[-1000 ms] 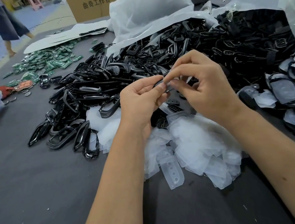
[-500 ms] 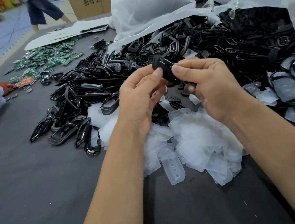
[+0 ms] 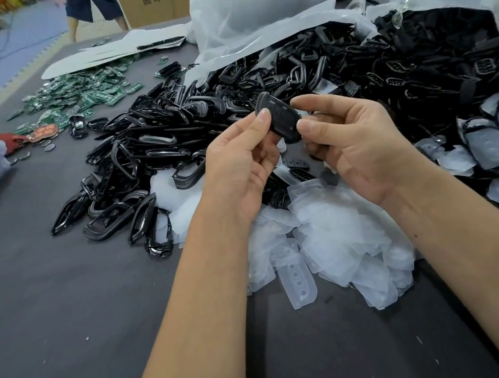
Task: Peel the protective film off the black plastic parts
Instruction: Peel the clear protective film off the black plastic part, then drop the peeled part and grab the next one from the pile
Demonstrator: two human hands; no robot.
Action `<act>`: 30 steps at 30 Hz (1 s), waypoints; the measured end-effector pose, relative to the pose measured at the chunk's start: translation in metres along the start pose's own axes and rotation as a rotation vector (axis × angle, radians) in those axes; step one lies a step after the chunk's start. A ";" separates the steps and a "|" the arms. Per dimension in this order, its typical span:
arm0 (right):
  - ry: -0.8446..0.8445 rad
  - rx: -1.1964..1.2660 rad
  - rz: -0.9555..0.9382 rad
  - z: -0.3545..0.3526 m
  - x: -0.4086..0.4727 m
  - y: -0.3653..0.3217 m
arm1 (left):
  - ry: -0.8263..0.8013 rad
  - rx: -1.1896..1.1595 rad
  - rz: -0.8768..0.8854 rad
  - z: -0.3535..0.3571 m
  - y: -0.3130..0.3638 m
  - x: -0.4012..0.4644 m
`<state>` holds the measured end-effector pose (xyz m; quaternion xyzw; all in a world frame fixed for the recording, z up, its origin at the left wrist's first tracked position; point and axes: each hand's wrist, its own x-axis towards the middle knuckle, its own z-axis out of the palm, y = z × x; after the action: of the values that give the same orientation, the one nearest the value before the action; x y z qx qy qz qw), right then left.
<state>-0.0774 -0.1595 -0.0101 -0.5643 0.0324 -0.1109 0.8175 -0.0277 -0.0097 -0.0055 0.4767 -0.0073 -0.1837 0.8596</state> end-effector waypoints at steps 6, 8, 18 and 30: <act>-0.027 -0.001 -0.005 -0.002 0.001 0.000 | -0.035 0.020 0.004 0.001 0.000 -0.001; -0.031 0.005 -0.002 -0.003 0.001 -0.001 | -0.021 0.034 0.010 0.001 -0.001 -0.001; -0.035 0.003 -0.017 0.000 -0.001 0.002 | 0.023 0.080 -0.017 0.000 -0.002 0.002; -0.162 0.121 0.086 -0.017 0.001 -0.004 | -0.088 0.095 -0.035 -0.001 -0.003 0.001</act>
<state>-0.0796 -0.1764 -0.0124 -0.5189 -0.0163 -0.0317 0.8541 -0.0274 -0.0104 -0.0086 0.5085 -0.0454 -0.2187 0.8316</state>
